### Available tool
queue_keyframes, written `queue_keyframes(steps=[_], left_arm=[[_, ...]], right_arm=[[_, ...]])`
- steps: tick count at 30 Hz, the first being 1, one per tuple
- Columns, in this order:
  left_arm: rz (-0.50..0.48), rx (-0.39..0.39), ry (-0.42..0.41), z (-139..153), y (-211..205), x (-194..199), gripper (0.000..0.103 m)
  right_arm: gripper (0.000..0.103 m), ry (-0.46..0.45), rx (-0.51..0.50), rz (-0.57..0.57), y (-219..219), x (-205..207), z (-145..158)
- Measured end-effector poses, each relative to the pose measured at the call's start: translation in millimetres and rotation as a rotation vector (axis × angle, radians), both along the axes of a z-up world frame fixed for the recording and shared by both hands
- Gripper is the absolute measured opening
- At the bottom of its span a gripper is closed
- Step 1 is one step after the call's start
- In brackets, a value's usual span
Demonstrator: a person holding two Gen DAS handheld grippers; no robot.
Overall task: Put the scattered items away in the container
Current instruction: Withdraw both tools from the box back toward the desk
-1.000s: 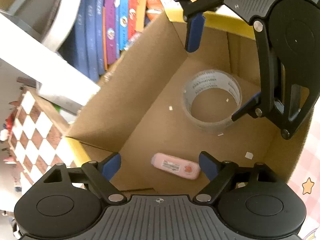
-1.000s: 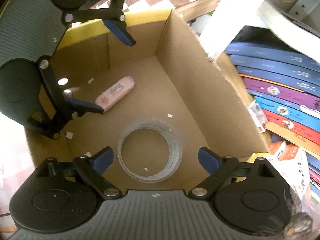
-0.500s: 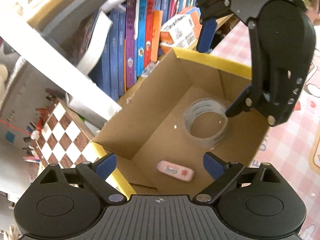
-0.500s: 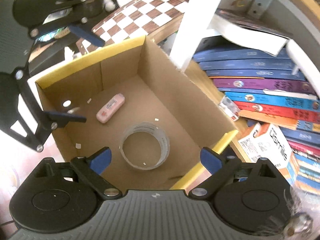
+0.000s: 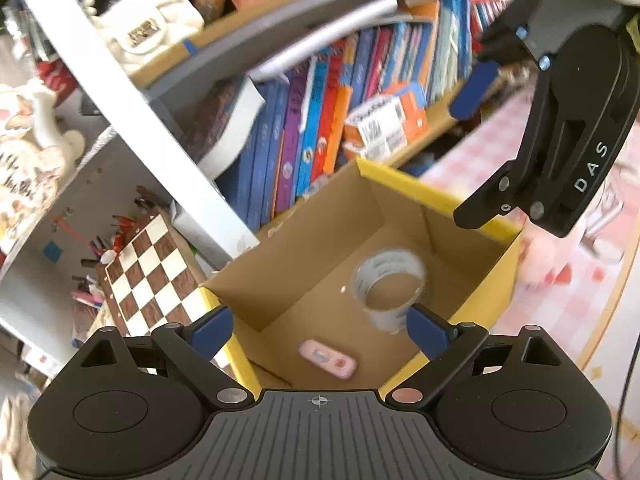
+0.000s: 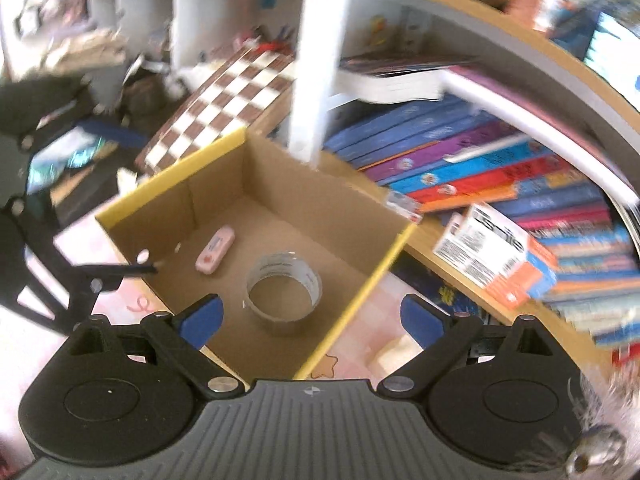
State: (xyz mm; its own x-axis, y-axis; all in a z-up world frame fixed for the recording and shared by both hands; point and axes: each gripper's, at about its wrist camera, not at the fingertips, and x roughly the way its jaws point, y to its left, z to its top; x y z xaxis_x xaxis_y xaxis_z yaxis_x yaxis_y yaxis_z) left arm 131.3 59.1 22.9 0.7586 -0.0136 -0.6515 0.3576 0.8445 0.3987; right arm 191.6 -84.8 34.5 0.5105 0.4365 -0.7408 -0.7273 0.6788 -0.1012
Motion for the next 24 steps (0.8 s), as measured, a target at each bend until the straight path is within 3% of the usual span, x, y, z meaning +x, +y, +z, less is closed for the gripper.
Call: queue_keyframes(steps=[9,24], left_arm=[[0.034,-0.119,-0.035,8,-15,-36,0.095],[0.097,-0.217,-0.037,5,-32,-61,0.095]], right_arm=[[0.096,-0.045,0.085,-0.205,-58,-41,0],[0.095,-0.073,0.124,-0.392,-124,-90,-15]])
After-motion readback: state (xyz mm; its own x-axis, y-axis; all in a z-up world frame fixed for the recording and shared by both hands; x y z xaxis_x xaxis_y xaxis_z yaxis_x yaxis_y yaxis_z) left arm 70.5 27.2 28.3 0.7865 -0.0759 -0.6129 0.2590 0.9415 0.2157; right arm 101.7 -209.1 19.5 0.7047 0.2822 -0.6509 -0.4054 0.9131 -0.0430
